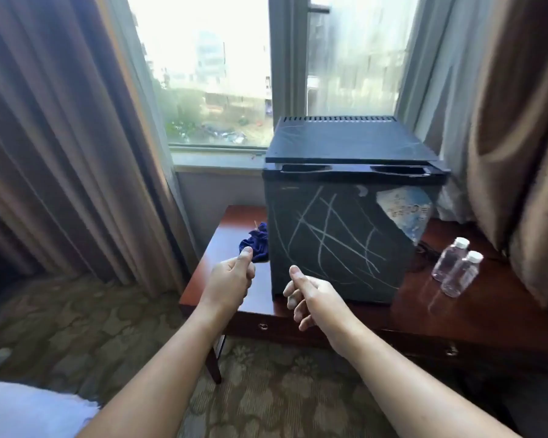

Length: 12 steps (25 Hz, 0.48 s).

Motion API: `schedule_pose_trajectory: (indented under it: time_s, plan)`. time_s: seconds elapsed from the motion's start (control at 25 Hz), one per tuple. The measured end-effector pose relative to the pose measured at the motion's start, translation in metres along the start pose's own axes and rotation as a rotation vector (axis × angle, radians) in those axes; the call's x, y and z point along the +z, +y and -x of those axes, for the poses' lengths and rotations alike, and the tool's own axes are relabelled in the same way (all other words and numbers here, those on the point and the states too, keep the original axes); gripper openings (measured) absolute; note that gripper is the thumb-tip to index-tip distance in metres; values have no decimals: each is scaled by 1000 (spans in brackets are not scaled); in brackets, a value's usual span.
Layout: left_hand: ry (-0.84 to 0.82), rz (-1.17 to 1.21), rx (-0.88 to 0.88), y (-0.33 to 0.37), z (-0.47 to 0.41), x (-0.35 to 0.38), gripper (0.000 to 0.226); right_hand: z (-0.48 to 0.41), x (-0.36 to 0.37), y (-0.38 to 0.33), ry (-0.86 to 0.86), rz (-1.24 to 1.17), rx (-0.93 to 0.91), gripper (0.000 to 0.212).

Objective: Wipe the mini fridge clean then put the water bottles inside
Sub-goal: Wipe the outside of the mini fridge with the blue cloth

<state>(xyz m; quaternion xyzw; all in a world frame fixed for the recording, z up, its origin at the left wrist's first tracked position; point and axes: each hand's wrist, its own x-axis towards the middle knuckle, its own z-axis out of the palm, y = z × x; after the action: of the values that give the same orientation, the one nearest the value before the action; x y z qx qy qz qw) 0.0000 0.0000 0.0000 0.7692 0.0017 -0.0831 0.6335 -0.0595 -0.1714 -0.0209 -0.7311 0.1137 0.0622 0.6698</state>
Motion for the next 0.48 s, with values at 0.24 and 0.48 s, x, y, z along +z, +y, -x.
schedule_pose_trajectory:
  time_s: [0.24, 0.48]
  plan:
    - [-52, -211, 76, 1, -149, -85, 50, -145, 86, -22, 63, -22, 101, 41]
    - [-85, -384, 24, -40, -267, -121, 38, -250, 118, -8, 146, 11, 182, 23]
